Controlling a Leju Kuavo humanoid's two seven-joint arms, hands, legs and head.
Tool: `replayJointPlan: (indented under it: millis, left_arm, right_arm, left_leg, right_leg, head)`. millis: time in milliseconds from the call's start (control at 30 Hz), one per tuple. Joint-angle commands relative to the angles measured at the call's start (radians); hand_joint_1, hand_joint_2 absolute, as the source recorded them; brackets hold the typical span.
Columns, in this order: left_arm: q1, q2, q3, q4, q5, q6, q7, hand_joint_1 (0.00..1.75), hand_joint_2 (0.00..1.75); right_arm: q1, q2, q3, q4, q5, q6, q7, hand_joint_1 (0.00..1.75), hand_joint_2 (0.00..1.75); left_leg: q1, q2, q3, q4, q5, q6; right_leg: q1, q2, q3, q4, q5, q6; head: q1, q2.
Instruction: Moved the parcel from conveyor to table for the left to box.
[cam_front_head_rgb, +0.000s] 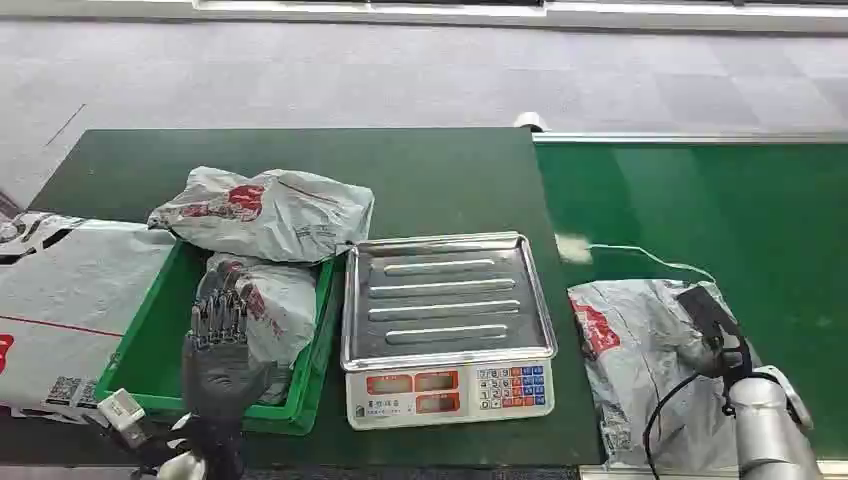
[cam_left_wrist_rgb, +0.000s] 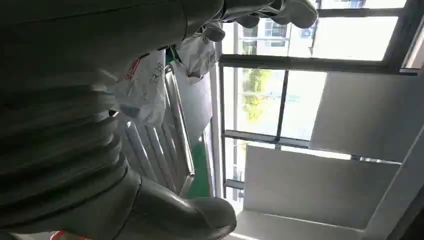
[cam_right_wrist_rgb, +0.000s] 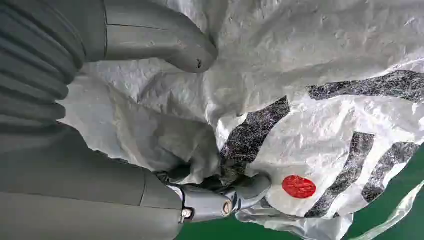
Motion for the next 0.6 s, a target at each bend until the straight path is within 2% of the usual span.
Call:
replayJointPlan:
  millis: [33, 167, 300, 333, 367, 600]
  left_arm:
    - [-0.097, 0.052, -0.036, 0.138, 0.028, -0.016, 0.005, 0.0, 1.75]
    - [-0.124, 0.05, -0.044, 0.17, 0.038, -0.023, 0.005, 0.0, 1.75]
    - [-0.127, 0.036, -0.052, 0.175, 0.03, -0.018, 0.005, 0.0, 1.75]
    - [-0.136, 0.037, -0.059, 0.183, 0.02, -0.007, 0.005, 0.0, 1.75]
    - [-0.154, 0.04, -0.06, 0.201, 0.022, -0.002, 0.005, 0.0, 1.75]
    - [-0.181, 0.069, -0.067, 0.235, 0.035, -0.003, 0.005, 0.0, 1.75]
  right_arm:
    - [-0.249, -0.026, 0.117, 0.415, 0.047, 0.106, 0.064, 0.0, 1.75]
    - [-0.253, -0.016, 0.144, 0.445, 0.058, 0.188, 0.086, 0.0, 1.75]
    - [-0.24, -0.021, 0.184, 0.451, 0.096, 0.209, 0.108, 0.0, 1.75]
    - [-0.24, -0.031, 0.253, 0.451, 0.155, 0.279, 0.096, 0.19, 1.75]
    - [-0.245, -0.03, 0.257, 0.447, 0.157, 0.272, 0.089, 1.75, 1.75]
    - [-0.257, -0.036, 0.264, 0.441, 0.156, 0.279, 0.08, 1.75, 1.75]
  left_leg:
    - [0.0, 0.004, 0.001, -0.001, 0.0, 0.0]
    - [0.0, 0.004, 0.003, -0.002, 0.002, 0.0]
    - [0.0, 0.003, 0.004, -0.002, 0.002, -0.001]
    - [0.001, 0.004, 0.005, -0.001, 0.002, -0.001]
    - [0.001, 0.004, 0.006, -0.002, 0.002, -0.001]
    - [0.001, 0.005, 0.008, -0.002, 0.002, -0.001]
  right_leg:
    - [0.0, 0.005, 0.0, -0.001, 0.002, -0.001]
    - [0.0, 0.005, 0.001, -0.002, 0.003, -0.001]
    - [0.001, 0.005, 0.002, -0.002, 0.003, 0.0]
    - [0.002, 0.005, 0.002, -0.002, 0.003, 0.0]
    - [0.002, 0.004, 0.004, -0.003, 0.004, -0.001]
    - [0.001, 0.006, 0.005, -0.003, 0.004, 0.0]
  head:
    - [0.0, 0.0]
    - [0.0, 0.0]
    - [0.0, 0.0]
    - [0.0, 0.0]
    - [0.0, 0.0]
    - [0.0, 0.0]
